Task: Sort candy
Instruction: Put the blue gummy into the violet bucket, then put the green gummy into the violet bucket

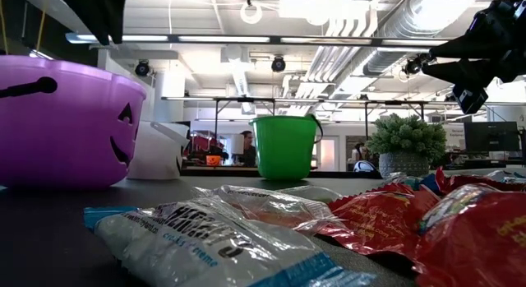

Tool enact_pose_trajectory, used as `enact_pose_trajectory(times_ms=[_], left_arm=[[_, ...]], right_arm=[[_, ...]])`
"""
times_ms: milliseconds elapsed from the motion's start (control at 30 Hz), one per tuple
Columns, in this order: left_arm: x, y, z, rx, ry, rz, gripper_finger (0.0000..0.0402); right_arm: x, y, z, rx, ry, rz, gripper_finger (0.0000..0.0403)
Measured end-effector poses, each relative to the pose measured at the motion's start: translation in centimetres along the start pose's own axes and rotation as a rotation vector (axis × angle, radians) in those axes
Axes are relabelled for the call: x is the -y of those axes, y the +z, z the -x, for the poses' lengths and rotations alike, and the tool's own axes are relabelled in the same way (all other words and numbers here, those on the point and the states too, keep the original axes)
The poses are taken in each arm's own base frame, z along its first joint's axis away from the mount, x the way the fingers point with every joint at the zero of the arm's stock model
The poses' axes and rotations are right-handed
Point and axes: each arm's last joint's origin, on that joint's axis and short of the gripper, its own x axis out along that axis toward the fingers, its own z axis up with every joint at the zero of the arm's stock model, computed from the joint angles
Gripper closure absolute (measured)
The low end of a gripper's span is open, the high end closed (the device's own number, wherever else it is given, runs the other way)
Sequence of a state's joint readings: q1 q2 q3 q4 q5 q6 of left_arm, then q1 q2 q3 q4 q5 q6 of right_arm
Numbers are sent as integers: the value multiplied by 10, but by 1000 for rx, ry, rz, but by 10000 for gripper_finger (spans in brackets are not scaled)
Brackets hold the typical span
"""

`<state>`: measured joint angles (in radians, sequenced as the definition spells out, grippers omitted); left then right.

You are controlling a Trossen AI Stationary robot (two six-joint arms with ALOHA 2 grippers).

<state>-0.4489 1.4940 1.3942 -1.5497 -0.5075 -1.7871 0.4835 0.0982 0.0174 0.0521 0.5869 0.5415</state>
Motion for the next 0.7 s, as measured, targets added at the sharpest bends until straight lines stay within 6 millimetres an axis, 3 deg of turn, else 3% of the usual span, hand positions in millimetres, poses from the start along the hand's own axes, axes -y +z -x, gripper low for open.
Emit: enact_pose_trajectory(times_ms=[200, 400, 700], left_arm=[[10, 1, -2, 9, -86, 24, 292], [34, -7, 5, -40, -325, -58, 291], [77, -42, -5, -140, -501, -271, 291]], right_arm=[[0, 0, 0, 0, 0, 0, 276], [0, 0, 0, 0, 0, 0, 276], [0, 0, 0, 1, 0, -1, 276]])
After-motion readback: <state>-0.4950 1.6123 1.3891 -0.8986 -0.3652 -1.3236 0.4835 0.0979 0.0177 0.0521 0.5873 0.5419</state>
